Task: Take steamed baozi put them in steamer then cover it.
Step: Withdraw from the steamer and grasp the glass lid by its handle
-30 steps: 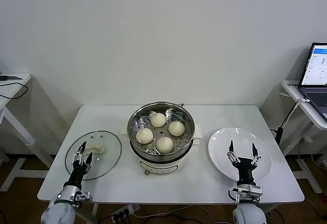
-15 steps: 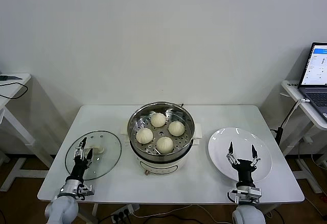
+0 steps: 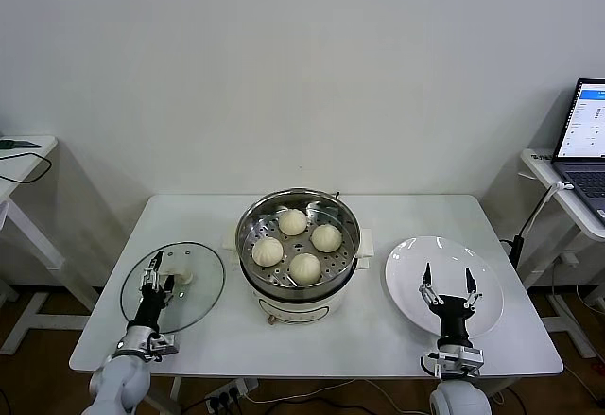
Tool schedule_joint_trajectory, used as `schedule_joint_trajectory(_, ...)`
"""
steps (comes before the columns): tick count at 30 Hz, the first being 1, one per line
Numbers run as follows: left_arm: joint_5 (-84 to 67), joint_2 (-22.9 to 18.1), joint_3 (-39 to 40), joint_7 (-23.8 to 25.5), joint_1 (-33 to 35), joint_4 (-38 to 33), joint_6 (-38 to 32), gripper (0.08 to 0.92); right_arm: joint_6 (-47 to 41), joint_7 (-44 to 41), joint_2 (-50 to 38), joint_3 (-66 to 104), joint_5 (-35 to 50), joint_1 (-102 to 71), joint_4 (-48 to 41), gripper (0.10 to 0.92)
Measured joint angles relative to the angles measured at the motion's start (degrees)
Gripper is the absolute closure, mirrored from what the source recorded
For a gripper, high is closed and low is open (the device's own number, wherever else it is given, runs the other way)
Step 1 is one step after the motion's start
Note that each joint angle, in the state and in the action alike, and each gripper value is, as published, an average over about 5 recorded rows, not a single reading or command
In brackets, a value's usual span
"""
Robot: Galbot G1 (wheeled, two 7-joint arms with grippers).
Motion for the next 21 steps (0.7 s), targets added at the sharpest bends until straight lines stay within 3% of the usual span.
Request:
schedule_joint_trajectory(7, -0.47, 0.06, 0.17, 0.44, -0.91, 1.21, 0.35, 0.224, 0.01, 0.0, -0.3, 0.23, -0.04, -0.01, -0.16, 0.203)
schedule_joint_trajectory(21, -0.78, -0.13, 0.8, 1.83, -1.52, 2.39, 0.66, 0.629, -0.02, 0.11, -0.29, -0.07, -0.17, 0.38, -0.31, 0.203)
